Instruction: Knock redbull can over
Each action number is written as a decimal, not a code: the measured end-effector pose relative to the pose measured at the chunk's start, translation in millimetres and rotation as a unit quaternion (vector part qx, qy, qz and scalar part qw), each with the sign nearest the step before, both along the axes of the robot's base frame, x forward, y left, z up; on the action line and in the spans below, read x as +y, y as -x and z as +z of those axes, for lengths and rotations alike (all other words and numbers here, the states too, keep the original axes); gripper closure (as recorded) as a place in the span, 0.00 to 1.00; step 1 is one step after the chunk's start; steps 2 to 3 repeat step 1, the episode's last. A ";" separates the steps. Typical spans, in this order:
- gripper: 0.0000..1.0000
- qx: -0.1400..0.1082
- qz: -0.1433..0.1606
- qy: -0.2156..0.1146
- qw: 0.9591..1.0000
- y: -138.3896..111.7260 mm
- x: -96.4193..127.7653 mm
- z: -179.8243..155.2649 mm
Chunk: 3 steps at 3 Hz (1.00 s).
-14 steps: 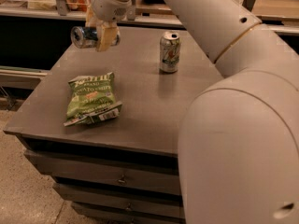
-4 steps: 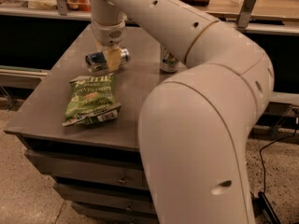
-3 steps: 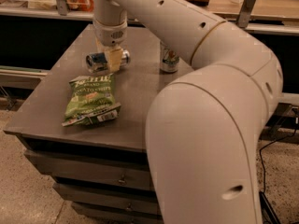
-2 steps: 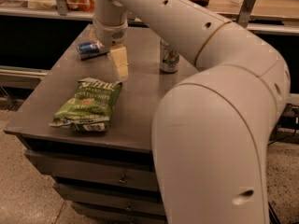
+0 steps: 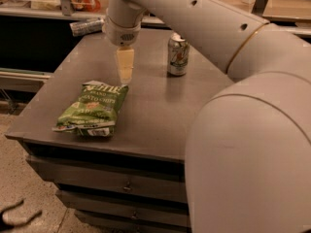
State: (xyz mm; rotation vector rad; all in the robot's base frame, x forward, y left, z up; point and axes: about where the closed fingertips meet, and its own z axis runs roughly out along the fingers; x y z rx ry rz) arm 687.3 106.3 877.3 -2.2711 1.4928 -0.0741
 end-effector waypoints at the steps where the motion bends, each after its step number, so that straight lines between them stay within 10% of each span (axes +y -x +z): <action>1: 0.00 0.002 0.005 0.004 1.000 1.5 -0.8 -1.4; 3: 0.00 0.002 0.005 0.004 1.000 1.5 -0.8 -1.4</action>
Offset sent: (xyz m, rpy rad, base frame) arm 0.0000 0.0000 0.0000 0.0000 0.0000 0.0000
